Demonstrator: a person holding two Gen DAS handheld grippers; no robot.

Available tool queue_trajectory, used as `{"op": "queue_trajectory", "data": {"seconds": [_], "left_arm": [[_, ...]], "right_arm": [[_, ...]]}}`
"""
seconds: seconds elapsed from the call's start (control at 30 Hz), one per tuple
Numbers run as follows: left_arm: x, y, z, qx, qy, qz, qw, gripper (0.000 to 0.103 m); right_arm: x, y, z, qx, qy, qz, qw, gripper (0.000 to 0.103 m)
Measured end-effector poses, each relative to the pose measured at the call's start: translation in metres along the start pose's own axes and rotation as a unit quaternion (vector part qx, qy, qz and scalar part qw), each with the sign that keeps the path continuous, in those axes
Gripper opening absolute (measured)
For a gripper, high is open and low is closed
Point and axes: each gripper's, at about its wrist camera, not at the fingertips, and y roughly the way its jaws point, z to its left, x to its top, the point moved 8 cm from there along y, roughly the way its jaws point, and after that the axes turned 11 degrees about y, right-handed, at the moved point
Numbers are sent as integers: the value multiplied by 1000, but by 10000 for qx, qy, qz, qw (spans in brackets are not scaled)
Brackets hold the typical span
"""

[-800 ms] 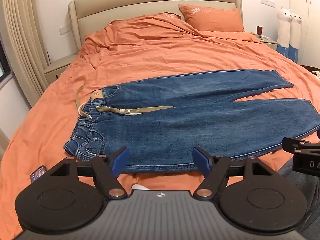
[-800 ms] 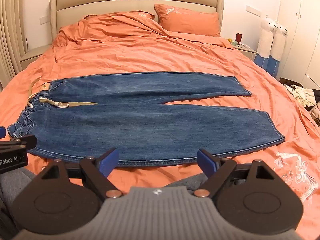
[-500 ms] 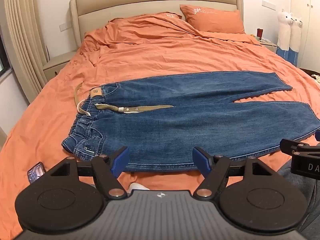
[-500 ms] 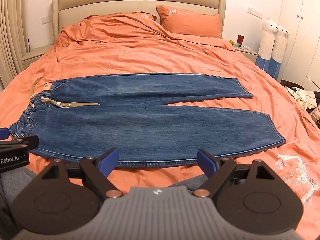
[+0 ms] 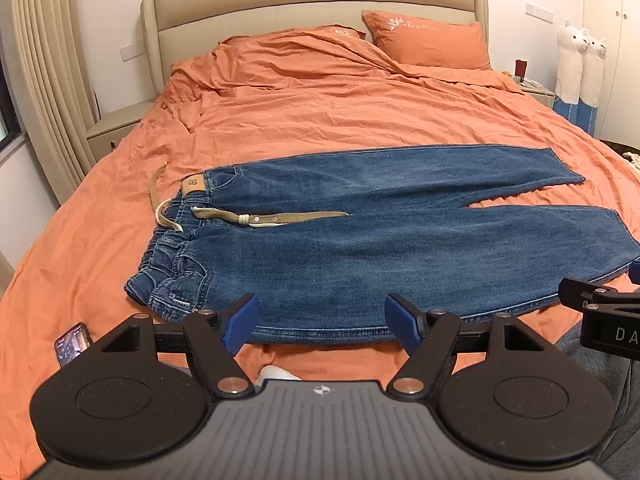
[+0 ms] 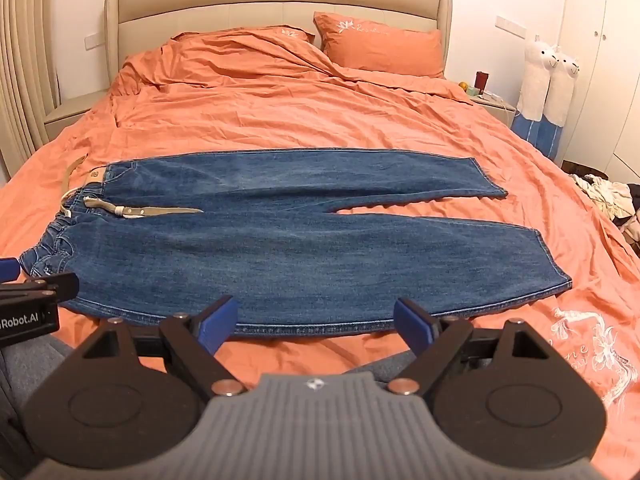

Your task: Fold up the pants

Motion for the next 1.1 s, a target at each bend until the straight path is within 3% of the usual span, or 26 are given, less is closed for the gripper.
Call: {"op": "queue_trajectory", "data": {"seconds": [1.1], "left_arm": [[1, -6, 4, 27, -41, -36, 10000, 84]], "right_arm": [[-1, -2, 4, 17, -22, -21, 10000, 82]]}}
